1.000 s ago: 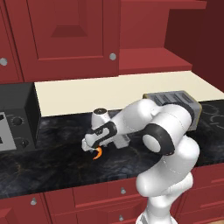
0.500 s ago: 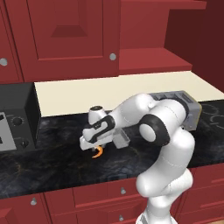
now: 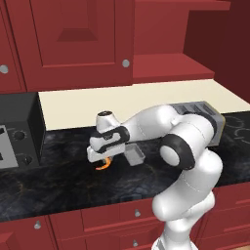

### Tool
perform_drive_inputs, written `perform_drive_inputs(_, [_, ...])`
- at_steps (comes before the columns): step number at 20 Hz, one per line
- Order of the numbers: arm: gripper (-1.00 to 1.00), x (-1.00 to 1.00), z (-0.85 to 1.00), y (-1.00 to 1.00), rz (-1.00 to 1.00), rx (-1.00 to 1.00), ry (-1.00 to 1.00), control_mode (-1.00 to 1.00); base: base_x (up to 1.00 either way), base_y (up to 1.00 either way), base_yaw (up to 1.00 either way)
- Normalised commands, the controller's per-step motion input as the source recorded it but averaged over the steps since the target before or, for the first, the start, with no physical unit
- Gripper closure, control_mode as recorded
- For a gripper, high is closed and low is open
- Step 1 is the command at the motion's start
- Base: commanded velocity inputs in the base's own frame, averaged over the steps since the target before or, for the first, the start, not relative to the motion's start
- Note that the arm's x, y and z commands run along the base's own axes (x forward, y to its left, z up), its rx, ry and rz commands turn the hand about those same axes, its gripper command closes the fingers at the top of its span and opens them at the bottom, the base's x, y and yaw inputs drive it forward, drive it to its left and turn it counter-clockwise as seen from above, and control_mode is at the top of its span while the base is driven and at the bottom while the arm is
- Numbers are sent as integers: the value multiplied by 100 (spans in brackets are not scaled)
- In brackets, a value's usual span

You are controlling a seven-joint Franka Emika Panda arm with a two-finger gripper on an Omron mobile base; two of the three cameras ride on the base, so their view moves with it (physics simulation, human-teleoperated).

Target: Retrieve the tupperware from the cabinet, then place the raw meat into the tupperware to avoid contamination.

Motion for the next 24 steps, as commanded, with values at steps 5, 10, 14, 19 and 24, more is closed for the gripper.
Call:
perform_drive_inputs(5, [100,-15,53,-7,0,0,-9,-100,0,0,0])
perform_drive_inputs(10, [100,-15,45,-22,-1,1,-6,-100,0,0,0])
perform_drive_inputs(14, [100,-15,35,-31,-3,2,-4,-100,0,0,0])
perform_drive_inputs(19, [100,-14,17,-40,-4,1,-1,-100,0,0,0])
perform_drive_inputs(24, [100,-3,3,-49,-5,0,-1,-100,0,0,0])
